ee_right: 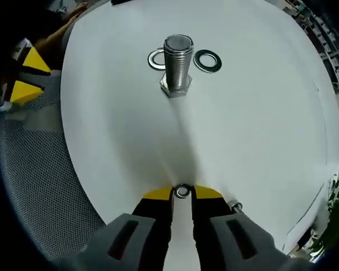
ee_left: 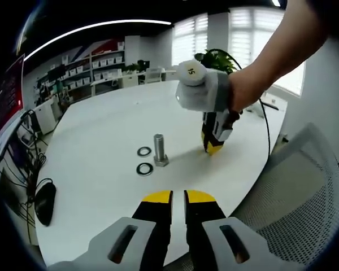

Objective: Place the washer onto the threaded stud by aligning its center hole with the stud, sliding it down to the base, and recovering from edge contact or off-axis alignment until the washer reaches the visible bottom stop.

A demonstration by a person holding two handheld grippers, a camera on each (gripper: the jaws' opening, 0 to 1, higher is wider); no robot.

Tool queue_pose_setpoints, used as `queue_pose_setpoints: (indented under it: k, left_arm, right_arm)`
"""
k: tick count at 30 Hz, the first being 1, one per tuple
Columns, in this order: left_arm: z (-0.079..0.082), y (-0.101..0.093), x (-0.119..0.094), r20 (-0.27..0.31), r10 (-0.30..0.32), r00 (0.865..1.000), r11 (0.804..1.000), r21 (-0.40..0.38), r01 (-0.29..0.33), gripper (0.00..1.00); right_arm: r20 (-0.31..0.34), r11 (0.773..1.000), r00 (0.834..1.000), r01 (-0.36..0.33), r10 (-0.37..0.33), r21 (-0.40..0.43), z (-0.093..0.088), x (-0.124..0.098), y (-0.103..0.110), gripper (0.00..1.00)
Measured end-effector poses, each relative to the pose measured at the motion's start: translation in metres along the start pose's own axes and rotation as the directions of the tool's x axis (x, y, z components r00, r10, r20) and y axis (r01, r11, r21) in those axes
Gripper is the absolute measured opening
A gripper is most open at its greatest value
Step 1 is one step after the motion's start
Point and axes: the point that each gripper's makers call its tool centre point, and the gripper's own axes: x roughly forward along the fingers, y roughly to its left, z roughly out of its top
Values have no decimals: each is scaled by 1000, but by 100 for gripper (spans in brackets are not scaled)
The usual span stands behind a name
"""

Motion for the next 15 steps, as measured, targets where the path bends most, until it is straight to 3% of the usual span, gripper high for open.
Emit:
queue_pose_setpoints:
  k: [7, 15]
  left_arm:
    - [0, 0, 0, -1, 1, 1000, 1000, 1, -1, 6]
    - [0, 0, 0, 2, -1, 1000, 1000, 3, 1, 6]
  right_arm:
    - [50, 1000, 999, -18, 17, 22, 0, 0, -2, 14]
    - [49, 995, 998, -33, 29, 91, -20, -5, -9, 14]
